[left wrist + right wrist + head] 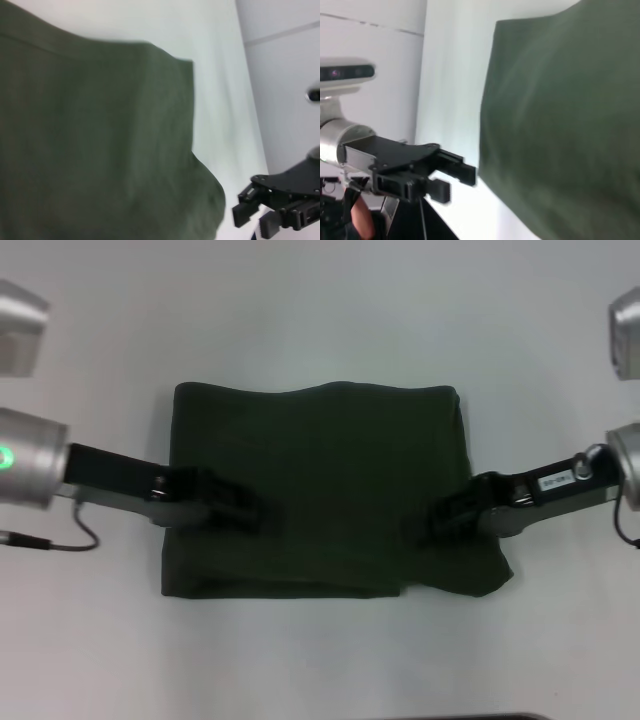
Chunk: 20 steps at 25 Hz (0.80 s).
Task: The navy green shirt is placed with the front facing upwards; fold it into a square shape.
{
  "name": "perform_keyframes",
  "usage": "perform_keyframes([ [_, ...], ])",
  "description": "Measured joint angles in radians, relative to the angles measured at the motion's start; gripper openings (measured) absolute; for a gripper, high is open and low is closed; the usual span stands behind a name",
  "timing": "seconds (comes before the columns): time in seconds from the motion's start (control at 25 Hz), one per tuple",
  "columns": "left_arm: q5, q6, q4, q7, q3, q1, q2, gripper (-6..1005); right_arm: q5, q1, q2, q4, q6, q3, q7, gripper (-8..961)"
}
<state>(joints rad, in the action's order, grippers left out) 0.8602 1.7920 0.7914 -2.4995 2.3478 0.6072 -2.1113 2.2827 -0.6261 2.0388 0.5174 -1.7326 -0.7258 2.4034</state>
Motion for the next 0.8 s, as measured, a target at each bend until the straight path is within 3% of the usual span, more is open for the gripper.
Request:
perform_keyframes([
  [0.2, -0.003, -0.02, -0.002, -0.001, -0.062, 0.024, -0.046, 480, 0.003, -0.02, 0.024, -0.008, 0.011, -0.02, -0.003, 455],
  [0.32, 0.001, -0.055, -0.021, -0.008, -0.099, 0.033, -0.053, 480, 0.003, -0.021, 0.025, -0.008, 0.02, -0.024, -0.003, 458],
  [0.64, -0.009, -0.136, -0.107, -0.014, -0.155, 0.069, -0.044, 481, 0.004, -0.008, 0.012, -0.011, 0.036, -0.027, -0.001, 466],
  [0.8, -0.009, -0.145, -0.11, -0.03, -0.152, 0.055, -0.016, 481, 0.008, -0.007, 0.008, -0.012, 0.045, -0.027, 0.001, 470],
])
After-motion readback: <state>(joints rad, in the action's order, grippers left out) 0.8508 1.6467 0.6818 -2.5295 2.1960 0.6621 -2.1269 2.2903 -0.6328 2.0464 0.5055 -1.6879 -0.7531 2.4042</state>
